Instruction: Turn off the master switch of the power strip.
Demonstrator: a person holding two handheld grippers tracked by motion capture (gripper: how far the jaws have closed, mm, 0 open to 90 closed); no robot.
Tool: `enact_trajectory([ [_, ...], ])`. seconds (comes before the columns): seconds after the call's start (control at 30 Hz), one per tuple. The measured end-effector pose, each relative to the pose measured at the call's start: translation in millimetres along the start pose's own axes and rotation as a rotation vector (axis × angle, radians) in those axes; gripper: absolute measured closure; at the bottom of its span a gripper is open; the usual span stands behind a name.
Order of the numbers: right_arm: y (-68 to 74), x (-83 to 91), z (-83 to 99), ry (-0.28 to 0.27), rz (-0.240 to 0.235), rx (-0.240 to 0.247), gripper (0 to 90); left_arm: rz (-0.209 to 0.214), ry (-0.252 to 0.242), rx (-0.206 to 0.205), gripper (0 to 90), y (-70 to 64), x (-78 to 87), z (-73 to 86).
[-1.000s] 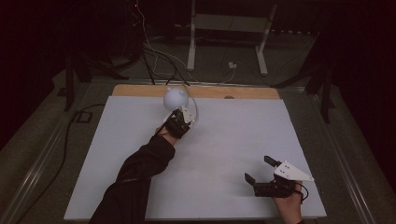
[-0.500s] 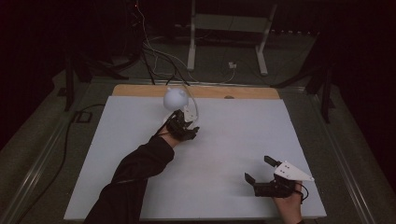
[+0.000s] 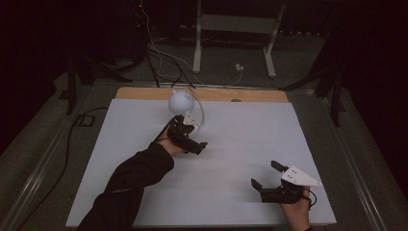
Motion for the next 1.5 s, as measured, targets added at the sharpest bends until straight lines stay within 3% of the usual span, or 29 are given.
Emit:
enact_trajectory([
  [0.33,0.4,0.6,-0.7,-0.002,0.004,0.0,0.0,0.075,-0.038,0.001,0.3,-5.5,29.2,8.7],
  [0.77,0.3,0.8,-1.1,-0.004,0.005,0.003,0.0,0.064,-0.03,0.005,0.3,-6.0,53.8,39.5],
  [1.5,2.0,0.4,-1.8,-0.002,0.007,0.012,0.0,0.04,-0.031,0.089,0.4,-4.6,82.4,119.1],
])
Point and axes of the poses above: each handheld gripper's, and its own axes: x roughly backward along the jaws, z roughly out of its underside, y roughly to its left, the point moved 6 cm from there along -x, roughly forward along the jaws, and after that the axes turned 6 degrees about z, right-handed, at the moved point
